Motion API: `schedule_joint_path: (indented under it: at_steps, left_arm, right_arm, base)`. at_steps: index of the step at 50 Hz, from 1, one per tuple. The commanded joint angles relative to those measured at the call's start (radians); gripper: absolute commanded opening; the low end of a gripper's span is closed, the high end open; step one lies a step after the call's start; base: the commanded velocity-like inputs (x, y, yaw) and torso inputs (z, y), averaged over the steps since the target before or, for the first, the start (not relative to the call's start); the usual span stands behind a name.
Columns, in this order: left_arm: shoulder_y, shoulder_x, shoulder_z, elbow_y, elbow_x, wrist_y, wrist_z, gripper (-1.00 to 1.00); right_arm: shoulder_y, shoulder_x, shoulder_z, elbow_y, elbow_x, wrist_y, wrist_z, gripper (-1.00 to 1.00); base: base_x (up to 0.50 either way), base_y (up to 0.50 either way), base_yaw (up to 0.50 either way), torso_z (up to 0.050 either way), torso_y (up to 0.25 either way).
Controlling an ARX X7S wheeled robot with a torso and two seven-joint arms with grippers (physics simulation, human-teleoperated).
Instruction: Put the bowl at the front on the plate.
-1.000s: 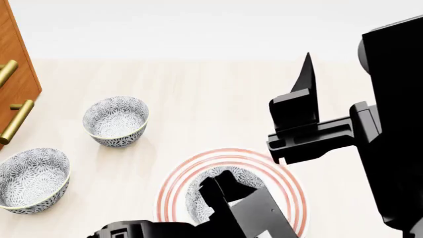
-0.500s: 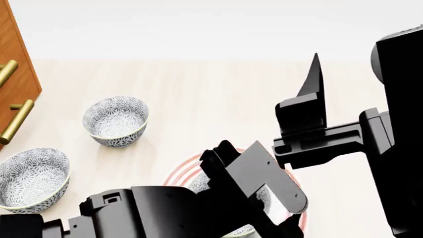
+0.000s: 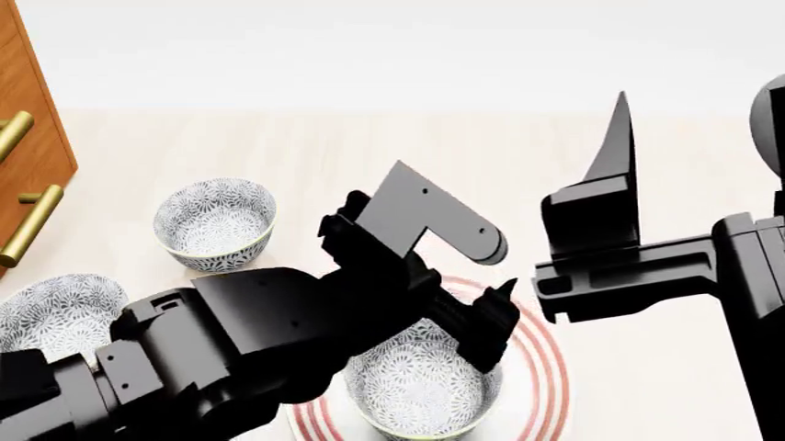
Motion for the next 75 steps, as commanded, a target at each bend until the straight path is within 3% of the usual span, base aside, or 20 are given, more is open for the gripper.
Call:
schedule_joint_path:
  at_steps: [1,9,26,43,57,75]
  left_arm:
    - [-0.022,0.000,-0.007,-0.120,-0.057,0.057,0.022,1.00]
    - [-0.027,-0.034,-0.040,-0.132,-0.073,0.099,-0.044,1.00]
    - [0.001,-0.313,-0.102,0.216,-0.100,0.153,-0.217,1.00]
    - [0.039,-0.470,-0.135,0.495,-0.090,0.217,-0.314,1.00]
    - [0.043,-0.543,-0.131,0.639,-0.038,0.238,-0.380,1.00]
    - [0.049,-0.576,-0.124,0.733,0.007,0.247,-0.419,1.00]
  right_arm:
    - [0.004,0.010,0.008,-0.009,0.006,-0.002,0.000,1.00]
    - [-0.030,0.007,0.013,-0.012,-0.032,-0.021,-0.019,1.00]
    - [-0.107,-0.017,0.003,0.002,-0.135,-0.047,-0.076,1.00]
    - [-0.134,-0.036,-0.005,0.011,-0.173,-0.058,-0.098,1.00]
    - [-0.128,-0.037,-0.005,0.013,-0.167,-0.053,-0.094,1.00]
    - [-0.123,-0.061,-0.014,0.040,-0.207,-0.044,-0.131,1.00]
  base:
    - [0.00,0.00,0.00,0.000,0.000]
    - [0.00,0.00,0.00,0.000,0.000]
    - [0.00,0.00,0.00,0.000,0.000]
    - [0.00,0.00,0.00,0.000,0.000]
    - [0.00,0.00,0.00,0.000,0.000]
    - [0.00,0.00,0.00,0.000,0.000]
